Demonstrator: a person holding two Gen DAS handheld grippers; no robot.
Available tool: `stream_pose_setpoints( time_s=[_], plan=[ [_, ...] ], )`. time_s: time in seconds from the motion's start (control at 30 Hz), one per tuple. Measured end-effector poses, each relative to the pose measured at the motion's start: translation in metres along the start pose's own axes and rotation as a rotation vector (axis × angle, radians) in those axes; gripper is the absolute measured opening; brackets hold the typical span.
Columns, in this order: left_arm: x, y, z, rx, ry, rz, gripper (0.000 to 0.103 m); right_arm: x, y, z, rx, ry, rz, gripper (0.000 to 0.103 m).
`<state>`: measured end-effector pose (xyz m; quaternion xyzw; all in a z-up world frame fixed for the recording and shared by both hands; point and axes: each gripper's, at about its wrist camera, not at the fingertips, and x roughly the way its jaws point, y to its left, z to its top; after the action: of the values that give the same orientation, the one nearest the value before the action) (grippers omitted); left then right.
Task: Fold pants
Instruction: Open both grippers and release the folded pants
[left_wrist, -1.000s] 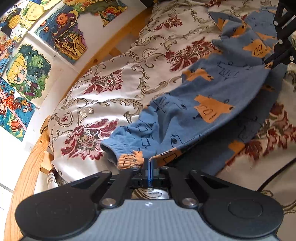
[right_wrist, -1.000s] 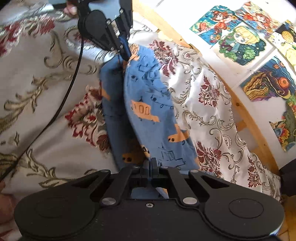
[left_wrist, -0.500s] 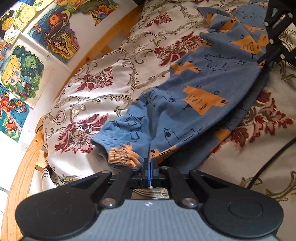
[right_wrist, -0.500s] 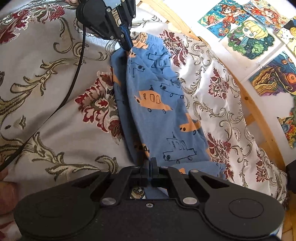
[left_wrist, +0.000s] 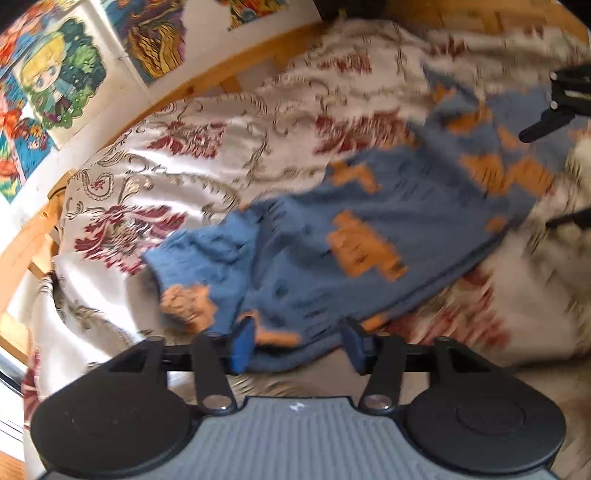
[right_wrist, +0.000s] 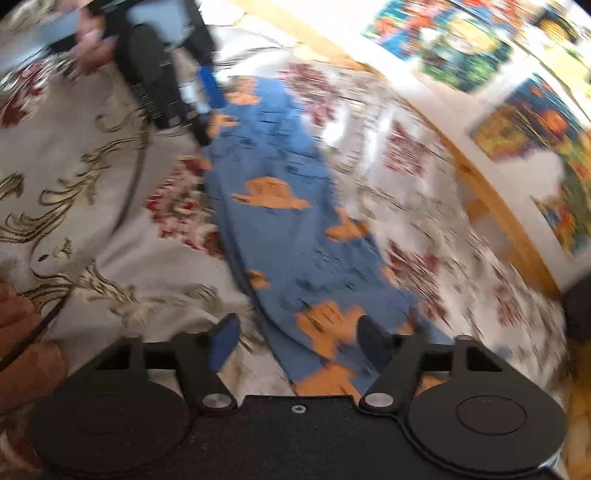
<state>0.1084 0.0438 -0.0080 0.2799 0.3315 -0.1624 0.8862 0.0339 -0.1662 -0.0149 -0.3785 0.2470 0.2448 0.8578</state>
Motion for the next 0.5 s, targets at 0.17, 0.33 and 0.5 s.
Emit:
stream_pose_setpoints(
  time_s=[0.17, 0.33, 0.5],
  plan=[
    [-0.011, -0.043, 0.033, -0.001, -0.11, -0.081, 0.089, -0.019, -0.044, -0.035, 0.188, 0.084, -0.161, 0.101],
    [-0.011, -0.103, 0.074, 0.114, -0.207, -0.211, 0.096, -0.021, -0.097, -0.08, 0.409, 0.137, -0.286, 0.102],
    [0.004, -0.16, 0.105, 0.188, -0.232, -0.324, 0.103, -0.022, -0.138, -0.121, 0.584, 0.137, -0.393, 0.102]
  ],
)
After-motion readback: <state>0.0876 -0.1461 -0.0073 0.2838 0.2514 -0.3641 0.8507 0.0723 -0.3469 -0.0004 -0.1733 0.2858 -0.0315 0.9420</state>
